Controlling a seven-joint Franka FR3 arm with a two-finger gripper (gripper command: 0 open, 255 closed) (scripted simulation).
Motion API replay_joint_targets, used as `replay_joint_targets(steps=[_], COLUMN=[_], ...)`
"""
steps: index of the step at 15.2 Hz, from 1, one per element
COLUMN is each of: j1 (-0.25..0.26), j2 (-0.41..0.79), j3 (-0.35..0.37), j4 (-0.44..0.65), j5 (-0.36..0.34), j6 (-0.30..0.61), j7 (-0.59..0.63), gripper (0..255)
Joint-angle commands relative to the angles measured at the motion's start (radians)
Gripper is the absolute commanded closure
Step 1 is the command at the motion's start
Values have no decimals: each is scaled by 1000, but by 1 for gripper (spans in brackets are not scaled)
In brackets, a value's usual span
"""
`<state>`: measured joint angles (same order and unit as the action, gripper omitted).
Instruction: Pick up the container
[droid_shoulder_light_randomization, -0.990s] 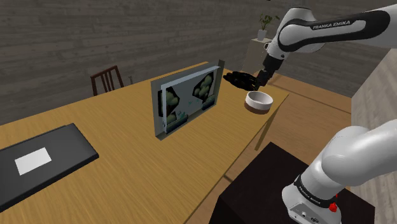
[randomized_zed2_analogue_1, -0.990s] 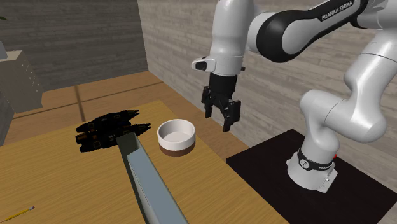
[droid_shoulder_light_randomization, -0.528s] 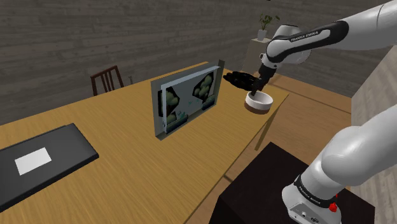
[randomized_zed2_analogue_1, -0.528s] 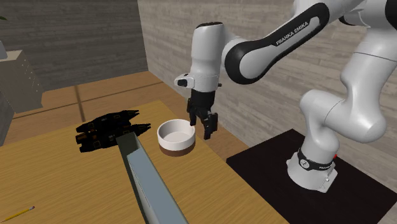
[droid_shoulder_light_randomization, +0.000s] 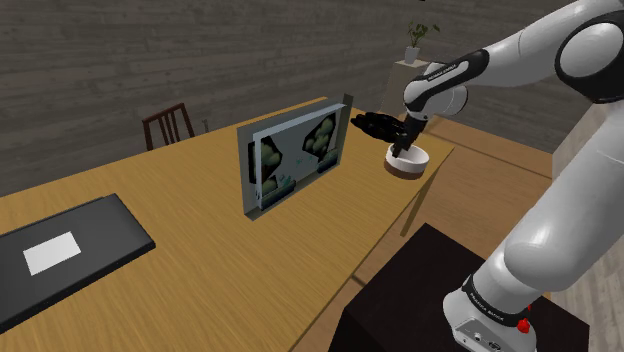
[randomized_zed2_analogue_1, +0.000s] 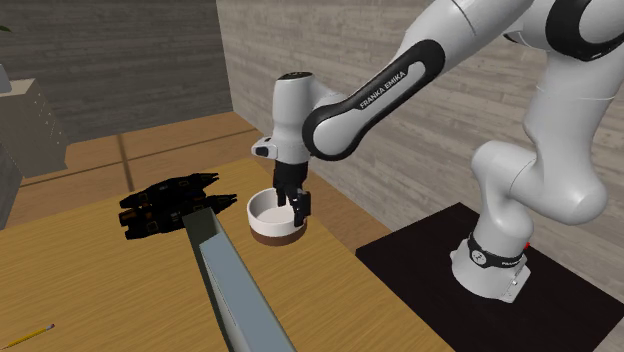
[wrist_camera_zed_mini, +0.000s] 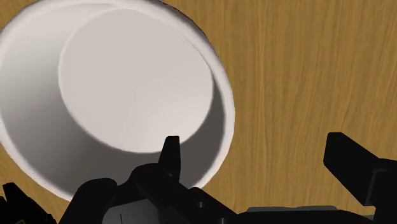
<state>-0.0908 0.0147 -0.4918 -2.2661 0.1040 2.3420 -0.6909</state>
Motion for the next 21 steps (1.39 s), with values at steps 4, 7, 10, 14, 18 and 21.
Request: replay_joint_targets(steps=[4,7,10,14,18,21], j1=[-12,-16,-19,-19,-19,-17], j2=[91,122,138,138,138,128], j3=[-1,5,9,9,9,7], j4=[16,5,1,0,0,4], j5=[65,94,109,109,109,99], j6=[60,96,114,114,114,102], j7=[-60,-81,-93,-94,-94,-85], gripper=[0,0,0,255,255,255])
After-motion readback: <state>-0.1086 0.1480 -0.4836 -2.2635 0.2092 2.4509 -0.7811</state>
